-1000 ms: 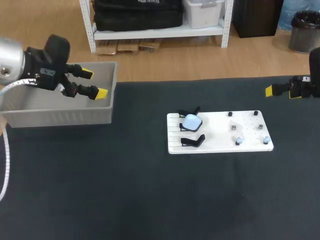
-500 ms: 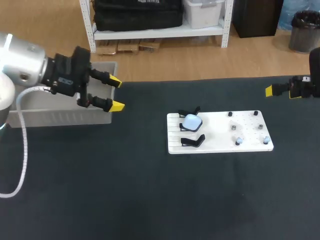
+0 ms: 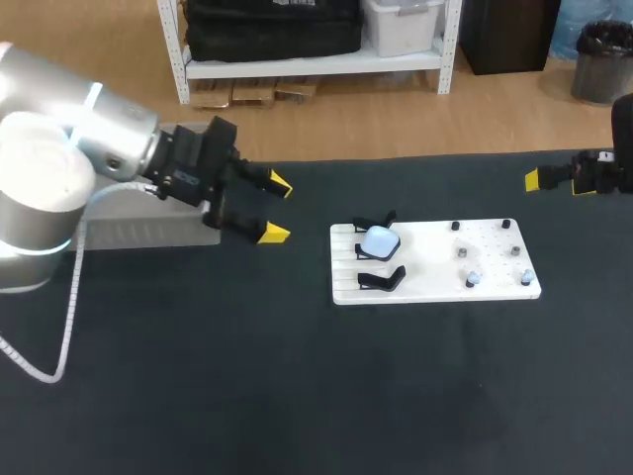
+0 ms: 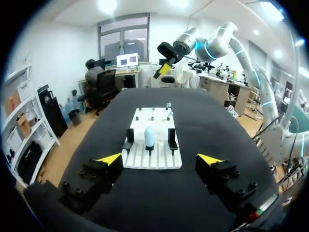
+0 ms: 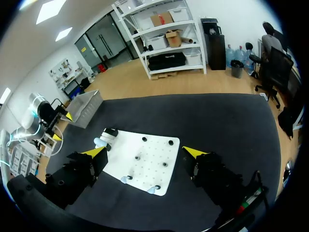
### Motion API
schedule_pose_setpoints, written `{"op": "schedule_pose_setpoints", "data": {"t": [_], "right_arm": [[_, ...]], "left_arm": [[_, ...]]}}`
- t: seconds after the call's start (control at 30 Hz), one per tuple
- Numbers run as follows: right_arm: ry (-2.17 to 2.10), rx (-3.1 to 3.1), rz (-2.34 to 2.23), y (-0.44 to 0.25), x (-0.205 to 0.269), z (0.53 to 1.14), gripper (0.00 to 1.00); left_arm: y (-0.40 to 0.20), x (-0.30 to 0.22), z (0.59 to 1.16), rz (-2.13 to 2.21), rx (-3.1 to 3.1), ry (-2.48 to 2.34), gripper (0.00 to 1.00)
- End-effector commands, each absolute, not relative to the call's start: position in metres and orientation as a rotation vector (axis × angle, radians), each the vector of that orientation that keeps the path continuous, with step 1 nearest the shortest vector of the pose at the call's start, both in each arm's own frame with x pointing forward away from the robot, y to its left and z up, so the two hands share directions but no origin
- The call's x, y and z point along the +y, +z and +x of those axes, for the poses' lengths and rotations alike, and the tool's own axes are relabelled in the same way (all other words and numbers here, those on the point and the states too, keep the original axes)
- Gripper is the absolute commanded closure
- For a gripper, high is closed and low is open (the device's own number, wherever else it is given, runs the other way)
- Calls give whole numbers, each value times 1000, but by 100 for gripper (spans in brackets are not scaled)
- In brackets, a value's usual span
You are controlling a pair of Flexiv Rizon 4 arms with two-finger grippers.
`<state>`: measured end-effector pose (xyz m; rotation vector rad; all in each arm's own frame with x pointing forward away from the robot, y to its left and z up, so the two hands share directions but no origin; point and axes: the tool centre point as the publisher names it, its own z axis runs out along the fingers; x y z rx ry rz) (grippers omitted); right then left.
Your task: Pick up each earbud case from the left stands, insert the matching earbuds, close the lid, and place the case in the box.
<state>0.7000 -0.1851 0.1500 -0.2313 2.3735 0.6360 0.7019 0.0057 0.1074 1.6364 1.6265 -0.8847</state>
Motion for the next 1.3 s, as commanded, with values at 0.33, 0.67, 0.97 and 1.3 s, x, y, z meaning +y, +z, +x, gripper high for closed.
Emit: {"op": "schedule_pose_setpoints", "data": {"t": [0.33, 0.67, 0.97, 1.3], "right_arm": [[636, 2374, -231, 150, -185, 700, 0], [636, 2374, -231, 150, -185, 700, 0], [636, 2374, -231, 150, -185, 700, 0], [636, 2374, -231, 150, -185, 700, 0]], "left_arm": [[78, -28, 724, 1667, 1583, -1025, 24], [62, -56, 716, 1702, 1526, -1049, 24], [49, -82, 720, 1678, 1523, -1032, 43], [33, -96, 718, 1678, 1538, -1036, 44]]}}
